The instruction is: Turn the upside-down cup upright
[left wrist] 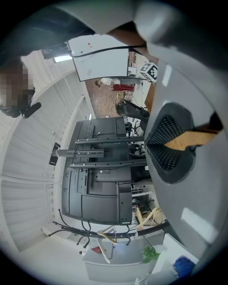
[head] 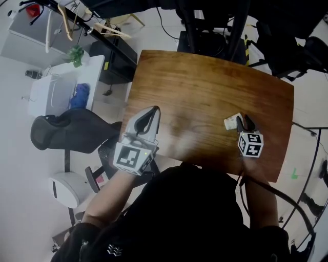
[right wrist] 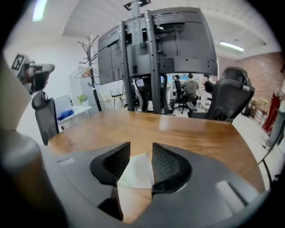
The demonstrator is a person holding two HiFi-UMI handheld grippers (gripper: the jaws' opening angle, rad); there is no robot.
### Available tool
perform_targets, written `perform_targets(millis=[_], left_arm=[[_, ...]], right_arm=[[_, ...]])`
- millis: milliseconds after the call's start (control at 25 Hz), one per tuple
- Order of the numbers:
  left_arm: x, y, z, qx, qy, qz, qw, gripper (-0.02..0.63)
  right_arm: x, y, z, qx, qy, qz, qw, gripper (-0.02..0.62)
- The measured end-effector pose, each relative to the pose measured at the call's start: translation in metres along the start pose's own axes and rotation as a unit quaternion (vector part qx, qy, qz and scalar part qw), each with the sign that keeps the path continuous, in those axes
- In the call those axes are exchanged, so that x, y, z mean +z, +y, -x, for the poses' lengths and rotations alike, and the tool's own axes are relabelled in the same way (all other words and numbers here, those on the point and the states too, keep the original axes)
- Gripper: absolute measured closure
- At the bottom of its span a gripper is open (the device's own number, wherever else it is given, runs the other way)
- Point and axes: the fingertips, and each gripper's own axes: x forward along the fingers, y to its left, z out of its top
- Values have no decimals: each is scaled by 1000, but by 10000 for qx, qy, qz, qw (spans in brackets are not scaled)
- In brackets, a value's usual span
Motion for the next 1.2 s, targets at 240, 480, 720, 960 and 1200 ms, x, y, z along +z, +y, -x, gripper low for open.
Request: perform_targets(millis=[240, 480, 720, 960, 1200], left_arm=[[6, -9, -7, -10, -36, 63, 10000, 606], [7, -16, -16, -75, -54, 120, 9999, 606], [8, -27, -24, -262, -162, 165, 9994, 606], [9, -31, -24, -396, -240, 80, 9989, 606], [6, -26, -15, -396, -221, 96, 9989, 606]], right_arm=[[-15, -5, -16, 956, 605, -669, 9913, 436], [-18, 12, -9, 1092, 724, -343, 9908, 493], [-17, 28, 16, 665, 576, 814, 9928, 514], [-21, 62, 34, 532, 630, 1668, 9825, 558], [-44, 87, 35, 559, 871, 1866, 9770, 574]])
